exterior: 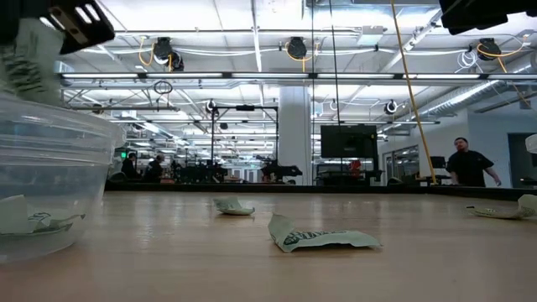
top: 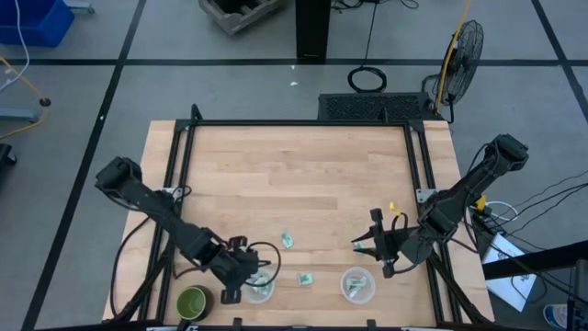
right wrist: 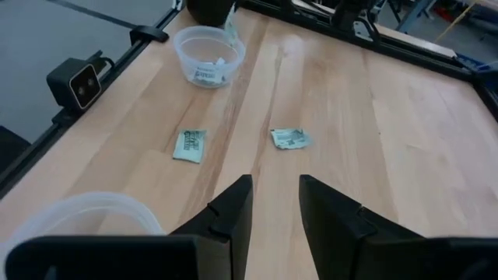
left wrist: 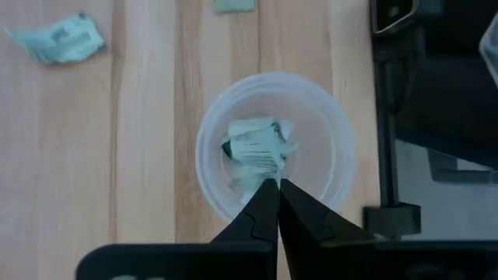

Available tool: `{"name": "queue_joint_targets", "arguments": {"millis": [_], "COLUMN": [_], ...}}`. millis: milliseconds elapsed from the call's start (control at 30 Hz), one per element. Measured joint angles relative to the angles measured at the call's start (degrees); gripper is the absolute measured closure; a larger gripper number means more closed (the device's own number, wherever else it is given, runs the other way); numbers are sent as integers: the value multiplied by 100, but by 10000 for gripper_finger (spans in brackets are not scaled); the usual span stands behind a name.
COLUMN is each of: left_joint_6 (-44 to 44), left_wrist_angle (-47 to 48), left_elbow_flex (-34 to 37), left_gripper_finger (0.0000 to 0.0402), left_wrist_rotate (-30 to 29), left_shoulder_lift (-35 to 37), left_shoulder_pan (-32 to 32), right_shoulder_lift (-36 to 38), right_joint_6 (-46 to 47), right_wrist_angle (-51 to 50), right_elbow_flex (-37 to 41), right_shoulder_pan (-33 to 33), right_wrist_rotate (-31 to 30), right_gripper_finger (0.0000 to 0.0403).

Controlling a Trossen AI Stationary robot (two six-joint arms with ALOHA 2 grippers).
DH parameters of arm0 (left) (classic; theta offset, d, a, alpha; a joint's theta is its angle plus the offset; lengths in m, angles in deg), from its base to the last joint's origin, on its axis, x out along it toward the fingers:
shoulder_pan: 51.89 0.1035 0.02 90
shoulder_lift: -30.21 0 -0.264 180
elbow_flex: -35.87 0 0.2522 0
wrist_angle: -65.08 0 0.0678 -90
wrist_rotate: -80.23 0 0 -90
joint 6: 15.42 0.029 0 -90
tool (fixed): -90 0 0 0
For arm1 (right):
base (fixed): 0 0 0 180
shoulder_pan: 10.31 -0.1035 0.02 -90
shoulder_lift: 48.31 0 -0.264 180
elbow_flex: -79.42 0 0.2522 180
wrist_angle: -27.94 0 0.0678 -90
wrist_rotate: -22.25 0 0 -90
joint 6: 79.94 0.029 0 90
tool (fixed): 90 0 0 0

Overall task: Pick and place Stevia / Truvia into bins
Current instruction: Put the stevia packet into the left transparent container, then put the stevia packet into the right transparent container

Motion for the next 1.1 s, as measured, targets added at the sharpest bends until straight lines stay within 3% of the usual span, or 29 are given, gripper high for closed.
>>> {"name": "queue_joint_targets", "arguments": {"millis": [500,767,833,967,1100], "left_joint_6": [-1235,-848,-615,-181,341], "left_wrist_angle": [-167,-640,-815,-1053,-1101], "left_elbow_flex": [0,0,0,0,0], "left_gripper_finger": [376,376,376,376,376], "left_wrist_rotate": [93,-87,-83,-64,-66], "left_shoulder_lift": [-252,-252,-252,-252,-252], "left_shoulder_pan": [316,402,473,627,821], "right_shoulder_lift": [0,0,0,-1,-2], "right_joint_6": [-231,-343,16,978,1693], "right_wrist_angle": [-7,-9,-132,-823,-1139], "right_elbow_flex": [0,0,0,1,215], "right_shoulder_pan": [491,828,909,1075,1113], "right_wrist_rotate": [0,0,41,833,1236], "right_gripper_finger": [303,303,303,303,303]}}
